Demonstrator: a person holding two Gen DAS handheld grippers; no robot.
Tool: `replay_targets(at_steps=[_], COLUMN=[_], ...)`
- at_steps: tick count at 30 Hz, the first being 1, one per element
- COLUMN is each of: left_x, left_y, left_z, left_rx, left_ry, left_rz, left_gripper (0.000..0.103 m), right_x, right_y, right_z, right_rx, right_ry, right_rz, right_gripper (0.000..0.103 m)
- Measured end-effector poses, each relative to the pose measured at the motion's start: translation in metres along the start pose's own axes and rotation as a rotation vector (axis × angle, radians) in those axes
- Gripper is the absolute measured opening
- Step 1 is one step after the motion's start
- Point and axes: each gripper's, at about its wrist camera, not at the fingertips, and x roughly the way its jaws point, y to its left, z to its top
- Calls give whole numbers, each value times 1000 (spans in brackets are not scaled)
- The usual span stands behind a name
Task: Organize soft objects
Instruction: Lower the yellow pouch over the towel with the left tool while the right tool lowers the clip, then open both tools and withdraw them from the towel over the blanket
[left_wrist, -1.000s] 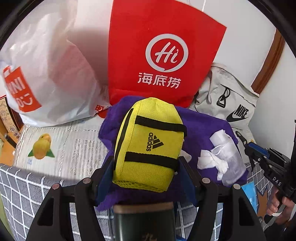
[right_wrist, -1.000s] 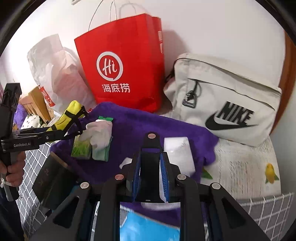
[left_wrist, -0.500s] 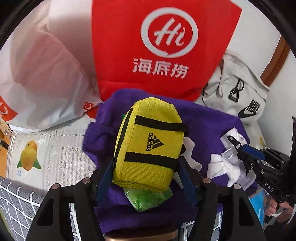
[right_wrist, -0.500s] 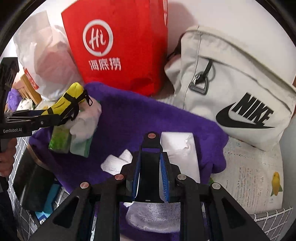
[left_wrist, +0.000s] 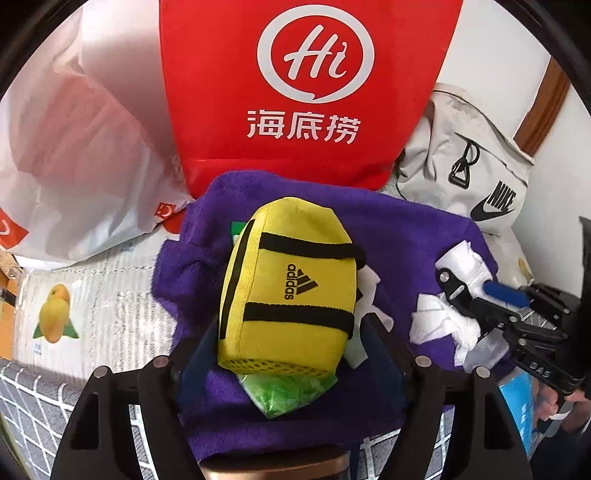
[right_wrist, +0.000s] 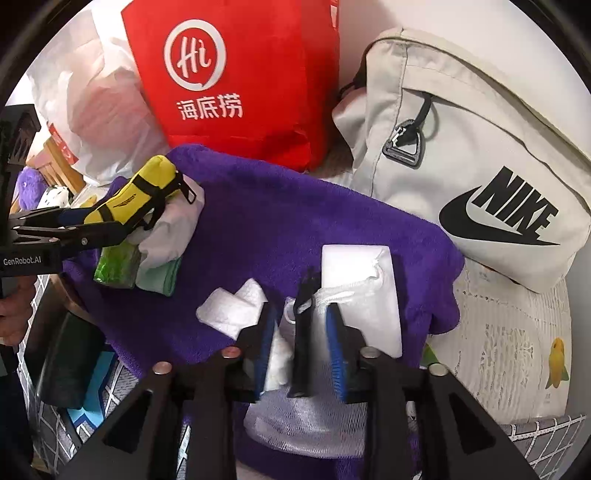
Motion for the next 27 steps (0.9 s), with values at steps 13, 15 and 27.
replay_targets(at_steps=[13,15,27], left_x=[-58,-75,-131], left_y=[6,5,7], left_z=[-32,-45,-140], left_rx=[-20,-14,-68], left_ry=[-39,-49,-40], left_rz=[26,29,22], left_gripper=[75,75,75], right_x=[-59,-73,-144], right_y=[12,18,84], right_z=[-16,-22,-97], right_rx=[29,28,-3], right_ry=[-79,-97,-142], right_rz=[-9,-9,48], right_gripper=[54,54,54])
